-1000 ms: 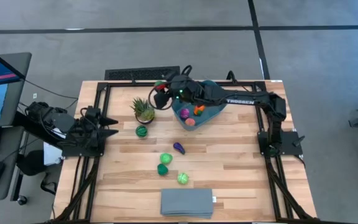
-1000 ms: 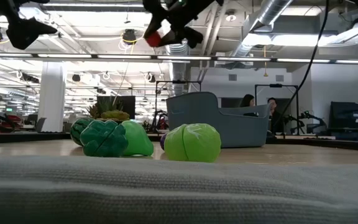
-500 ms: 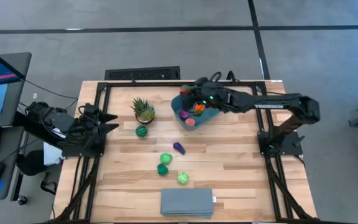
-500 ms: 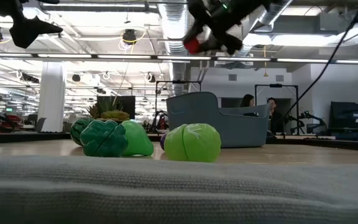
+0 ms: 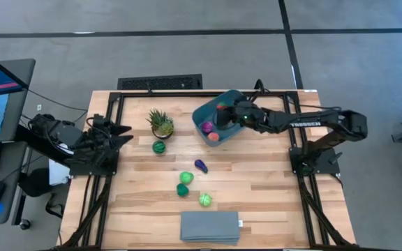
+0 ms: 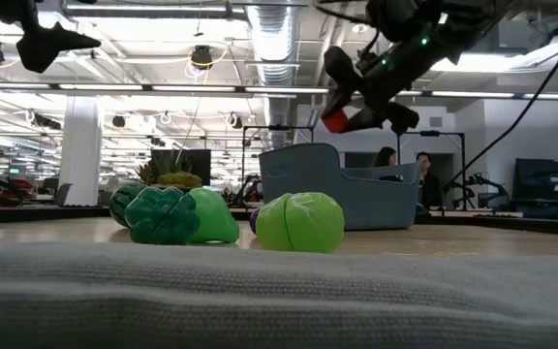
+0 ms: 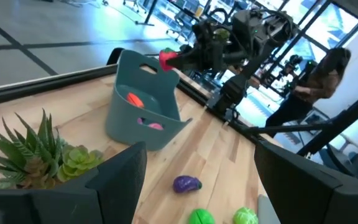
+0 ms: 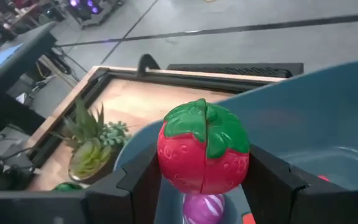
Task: Pick and placing Produce into tupperware
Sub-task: Put the strawberry into the bin
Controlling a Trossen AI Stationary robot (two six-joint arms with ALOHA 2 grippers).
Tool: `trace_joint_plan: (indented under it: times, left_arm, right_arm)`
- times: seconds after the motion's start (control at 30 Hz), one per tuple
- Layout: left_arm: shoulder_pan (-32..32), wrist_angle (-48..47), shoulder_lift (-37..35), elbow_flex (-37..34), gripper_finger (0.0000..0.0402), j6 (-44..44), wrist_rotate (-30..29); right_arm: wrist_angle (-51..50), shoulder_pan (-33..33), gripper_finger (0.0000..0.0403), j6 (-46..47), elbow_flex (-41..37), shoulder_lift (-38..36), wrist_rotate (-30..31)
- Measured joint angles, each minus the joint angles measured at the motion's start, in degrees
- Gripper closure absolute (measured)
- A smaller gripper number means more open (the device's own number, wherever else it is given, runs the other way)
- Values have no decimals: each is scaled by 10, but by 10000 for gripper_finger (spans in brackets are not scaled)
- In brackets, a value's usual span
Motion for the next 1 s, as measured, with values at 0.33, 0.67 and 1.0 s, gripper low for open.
trace_joint_plan:
  times: [0.33, 0.67, 1.0]
  left_arm:
    - [0, 7, 0, 0, 116, -6, -25]
    - [0, 5, 0, 0, 116, -17, -40]
    - [0, 5, 0, 0, 116, -17, -53]
  right_arm:
    - [22, -42, 176, 31, 0, 73, -100]
    - [47, -57, 171, 30, 1, 100, -154]
    - [45, -60, 153, 15, 1, 98, -162]
